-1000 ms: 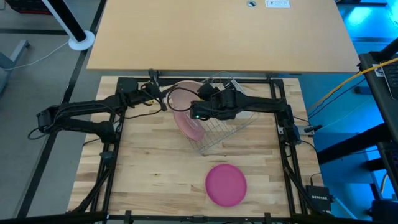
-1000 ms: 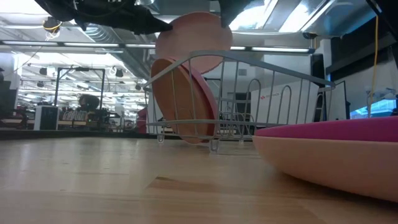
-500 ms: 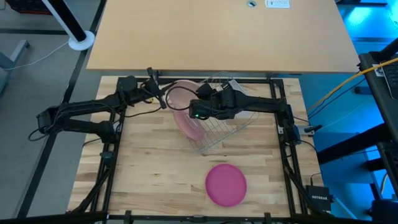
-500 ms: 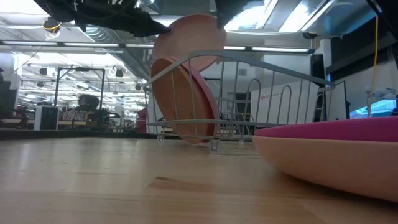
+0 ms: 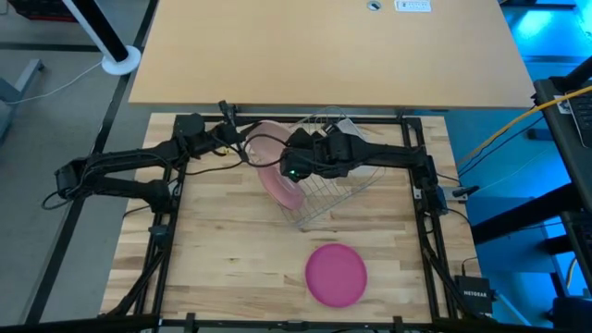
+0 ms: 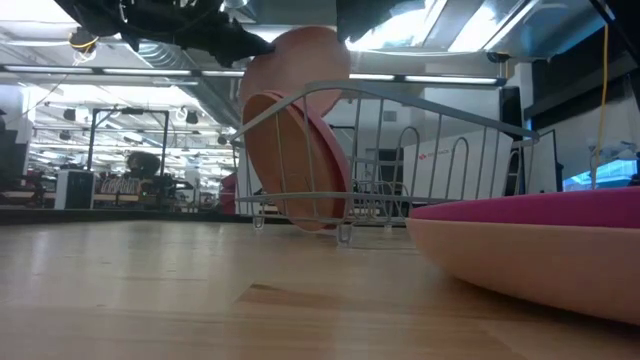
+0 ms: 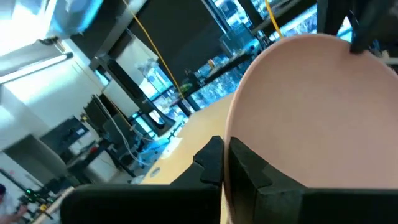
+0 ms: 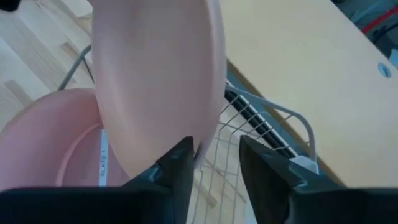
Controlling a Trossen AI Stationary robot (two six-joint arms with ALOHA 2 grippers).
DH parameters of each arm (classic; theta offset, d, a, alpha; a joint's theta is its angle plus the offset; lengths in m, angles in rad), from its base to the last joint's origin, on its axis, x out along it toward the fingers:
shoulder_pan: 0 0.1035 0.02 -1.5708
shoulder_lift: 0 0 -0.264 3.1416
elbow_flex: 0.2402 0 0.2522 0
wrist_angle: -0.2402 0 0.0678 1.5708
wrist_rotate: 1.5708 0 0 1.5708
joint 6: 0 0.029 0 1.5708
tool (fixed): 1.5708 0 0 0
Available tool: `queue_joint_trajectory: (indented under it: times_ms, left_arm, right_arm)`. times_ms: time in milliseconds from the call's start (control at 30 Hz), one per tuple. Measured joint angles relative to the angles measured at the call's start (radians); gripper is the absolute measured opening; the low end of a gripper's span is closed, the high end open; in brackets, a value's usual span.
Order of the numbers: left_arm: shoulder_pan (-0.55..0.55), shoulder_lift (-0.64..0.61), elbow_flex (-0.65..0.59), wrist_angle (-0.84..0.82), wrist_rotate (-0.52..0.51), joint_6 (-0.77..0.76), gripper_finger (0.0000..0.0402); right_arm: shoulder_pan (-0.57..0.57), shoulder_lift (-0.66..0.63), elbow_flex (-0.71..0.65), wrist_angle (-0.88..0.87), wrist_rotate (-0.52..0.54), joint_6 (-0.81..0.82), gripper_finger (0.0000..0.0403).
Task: Sort dishes
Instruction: Put the light brown plate into the dish rack
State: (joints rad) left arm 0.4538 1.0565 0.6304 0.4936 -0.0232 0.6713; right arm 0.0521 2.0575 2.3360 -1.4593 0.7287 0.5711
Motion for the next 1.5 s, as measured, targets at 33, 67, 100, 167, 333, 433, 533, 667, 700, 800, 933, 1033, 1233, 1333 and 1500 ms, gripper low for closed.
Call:
queue_joint_trajectory:
  times_ms: [33, 67, 100, 167, 333, 433, 533, 667, 700, 800, 933, 1033, 1233, 1333, 1500]
  left_arm:
    - [0.000, 0.000, 0.000, 0.016, 0.000, 0.000, 0.0000]
    - [0.000, 0.000, 0.000, 0.037, 0.000, 0.004, 0.0000]
    - [0.000, 0.000, 0.000, 0.059, 0.000, 0.012, 0.0000]
    - [0.000, 0.000, 0.000, 0.097, -0.001, 0.016, 0.0000]
    - [0.000, 0.034, 0.000, 0.163, 0.024, 0.044, 0.0000]
    - [0.001, 0.092, 0.000, 0.211, 0.067, 0.082, 0.0000]
    - [0.001, 0.165, 0.000, 0.299, 0.102, 0.131, 0.0000]
    - [0.001, 0.247, 0.007, 0.395, 0.182, 0.169, 0.0000]
    - [0.001, 0.262, 0.013, 0.392, 0.206, 0.175, 0.0000]
    - [-0.001, 0.311, 0.033, 0.376, 0.260, 0.219, 0.0000]
    - [-0.003, 0.370, 0.071, 0.377, 0.303, 0.286, 0.0000]
    - [-0.004, 0.409, 0.099, 0.379, 0.335, 0.303, 0.0000]
    - [-0.009, 0.465, 0.134, 0.379, 0.371, 0.309, 0.0000]
    - [-0.011, 0.486, 0.138, 0.376, 0.392, 0.324, 0.0000]
    - [-0.024, 0.504, 0.140, 0.384, 0.396, 0.359, 0.0000]
  right_arm:
    - [0.000, 0.000, 0.000, -0.001, 0.000, -0.004, 0.0139]
    - [0.000, 0.000, 0.000, -0.002, -0.001, -0.004, 0.0142]
    - [0.000, 0.000, 0.000, -0.003, -0.003, -0.005, 0.0143]
    - [0.000, -0.002, 0.000, -0.009, -0.005, -0.016, 0.0143]
    - [0.008, -0.025, 0.000, -0.009, -0.003, -0.078, 0.0138]
    - [0.023, -0.051, 0.000, -0.009, 0.027, -0.081, 0.0138]
    - [0.043, -0.082, 0.000, -0.009, 0.041, -0.081, 0.0138]
    - [0.072, -0.115, 0.001, -0.011, 0.047, -0.081, 0.0138]
    - [0.080, -0.123, 0.001, -0.014, 0.047, -0.081, 0.0138]
    - [0.105, -0.145, 0.001, -0.036, 0.069, -0.081, 0.0138]
    - [0.134, -0.168, 0.002, -0.084, 0.162, -0.080, 0.0138]
    - [0.147, -0.173, 0.001, -0.113, 0.205, -0.080, 0.0138]
    - [0.144, -0.175, 0.001, -0.113, 0.204, -0.110, 0.0138]
    - [0.144, -0.175, 0.001, -0.113, 0.205, -0.129, 0.0138]
    - [0.144, -0.175, 0.001, -0.112, 0.203, -0.131, 0.0138]
